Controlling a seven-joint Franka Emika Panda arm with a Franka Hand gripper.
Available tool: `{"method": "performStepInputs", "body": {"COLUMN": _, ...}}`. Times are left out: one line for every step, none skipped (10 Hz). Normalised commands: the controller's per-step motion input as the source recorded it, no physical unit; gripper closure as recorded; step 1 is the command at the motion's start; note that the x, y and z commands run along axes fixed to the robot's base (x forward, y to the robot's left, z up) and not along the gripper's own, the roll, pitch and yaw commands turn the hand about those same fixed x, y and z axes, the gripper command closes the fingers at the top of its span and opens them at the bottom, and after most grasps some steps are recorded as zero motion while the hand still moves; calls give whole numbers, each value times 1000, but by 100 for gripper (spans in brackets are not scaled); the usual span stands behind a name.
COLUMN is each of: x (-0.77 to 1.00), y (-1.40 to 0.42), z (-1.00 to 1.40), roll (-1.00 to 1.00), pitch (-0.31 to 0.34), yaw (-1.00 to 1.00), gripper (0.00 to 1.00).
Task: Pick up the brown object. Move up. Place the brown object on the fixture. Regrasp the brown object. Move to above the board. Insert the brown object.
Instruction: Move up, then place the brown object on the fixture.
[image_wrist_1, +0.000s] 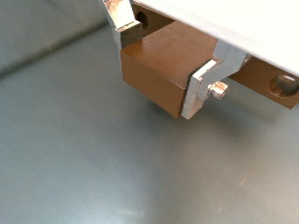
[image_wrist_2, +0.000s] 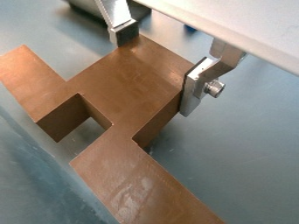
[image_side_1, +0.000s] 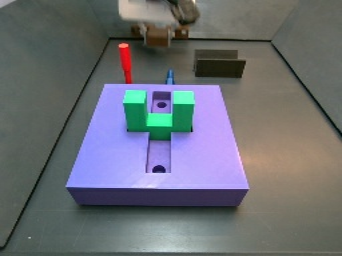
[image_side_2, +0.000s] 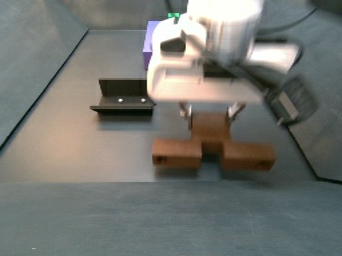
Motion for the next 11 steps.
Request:
{"method": "performStepInputs", "body": {"x": -37, "y": -15, "z": 314, "roll": 76, "pitch": 30, "yaw": 25, "gripper": 100}}
{"method": "performStepInputs", "body": {"x": 0, "y": 0, "z": 0, "roll": -20, "pitch": 0, "yaw": 0, "gripper": 100}}
{"method": "performStepInputs", "body": {"x": 217, "y": 391, "z": 254, "roll": -1000, "pitch": -120, "yaw": -14, "gripper": 100}}
{"method": "performStepInputs", "body": {"x": 397, "y": 263, "z": 111, "roll": -1000, "pitch": -160, "yaw": -11, "gripper": 100}}
{"method": "performStepInputs", "body": {"x": 417, "y": 214, "z": 114, "roll": -1000, "pitch": -171, "yaw": -43, "gripper": 100}}
{"method": "performStepInputs", "body": {"x": 426, "y": 206, "z": 111, "roll": -1000, "pitch": -183, "yaw": -46, "gripper": 100}}
{"method": "performStepInputs", "body": {"x": 574, "y": 0, "z": 143, "roll": -1000, "pitch": -40, "yaw": -66, "gripper": 100}}
{"method": "performStepInputs", "body": {"x": 463, "y": -86, "z": 180, "roll": -1000, "pitch": -97, "yaw": 0, "gripper": 100}}
{"method": "performStepInputs", "body": {"x": 334, "y": -100, "z": 154, "roll": -1000, "pitch": -157, "yaw": 0, "gripper": 100}}
{"method": "performStepInputs", "body": {"x": 334, "y": -91, "z": 166, "roll": -1000, "pitch": -166, "yaw": 0, "gripper": 100}}
{"method": "performStepInputs", "body": {"x": 294, "y": -297, "z": 354, "roll": -1000, "pitch": -151, "yaw": -9, "gripper": 100}}
